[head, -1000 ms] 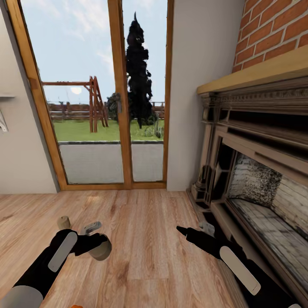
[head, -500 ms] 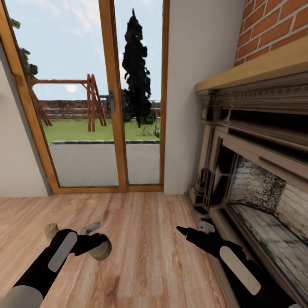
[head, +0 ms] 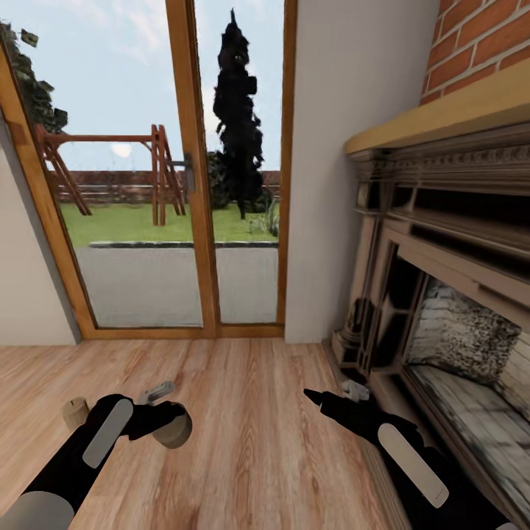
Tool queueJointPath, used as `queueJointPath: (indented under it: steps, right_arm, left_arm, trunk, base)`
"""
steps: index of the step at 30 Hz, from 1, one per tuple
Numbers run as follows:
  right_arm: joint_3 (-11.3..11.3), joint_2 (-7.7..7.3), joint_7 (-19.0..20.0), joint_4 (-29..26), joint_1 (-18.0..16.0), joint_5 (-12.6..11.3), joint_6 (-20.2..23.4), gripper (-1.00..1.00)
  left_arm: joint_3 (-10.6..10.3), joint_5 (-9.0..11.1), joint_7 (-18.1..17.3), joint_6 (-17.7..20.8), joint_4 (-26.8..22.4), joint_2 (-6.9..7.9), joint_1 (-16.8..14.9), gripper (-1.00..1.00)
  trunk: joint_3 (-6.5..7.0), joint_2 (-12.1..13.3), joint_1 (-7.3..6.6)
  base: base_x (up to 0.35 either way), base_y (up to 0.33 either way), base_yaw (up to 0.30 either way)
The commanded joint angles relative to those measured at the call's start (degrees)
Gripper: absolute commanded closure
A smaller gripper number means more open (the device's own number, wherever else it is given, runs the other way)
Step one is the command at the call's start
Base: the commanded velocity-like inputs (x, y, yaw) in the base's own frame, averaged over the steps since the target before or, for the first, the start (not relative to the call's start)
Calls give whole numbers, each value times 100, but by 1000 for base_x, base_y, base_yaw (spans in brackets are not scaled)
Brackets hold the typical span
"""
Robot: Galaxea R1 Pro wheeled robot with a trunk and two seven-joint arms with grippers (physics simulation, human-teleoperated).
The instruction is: Place each of the two pumpkins and all three candles from the living room inside a cabinet in the living room (use any cabinet), then make sure every cabinet is closed, and position the cauldron so it is next to a table in the living room.
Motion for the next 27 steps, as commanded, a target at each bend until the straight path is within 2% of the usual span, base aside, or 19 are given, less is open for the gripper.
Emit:
queueJointPath:
  steps: [1,21,27]
  right_arm:
    - [11,-6,-37,-9,-4,-49,6,-100]
    - [16,-6,-26,-9,-4,-49,6,-100]
    - [22,-6,-27,-9,-4,-48,6,-100]
  left_arm:
    - [-19,65,63,2,-5,5,-6,100]
    - [-16,64,61,2,-8,5,-6,100]
    - [-14,64,62,2,-6,5,-6,100]
  trunk:
    - [-6,-3,2]
    - [-7,-3,2]
    - [-7,-3,2]
  base:
    - [329,-2,147]
    - [317,-19,48]
    - [298,-1,146]
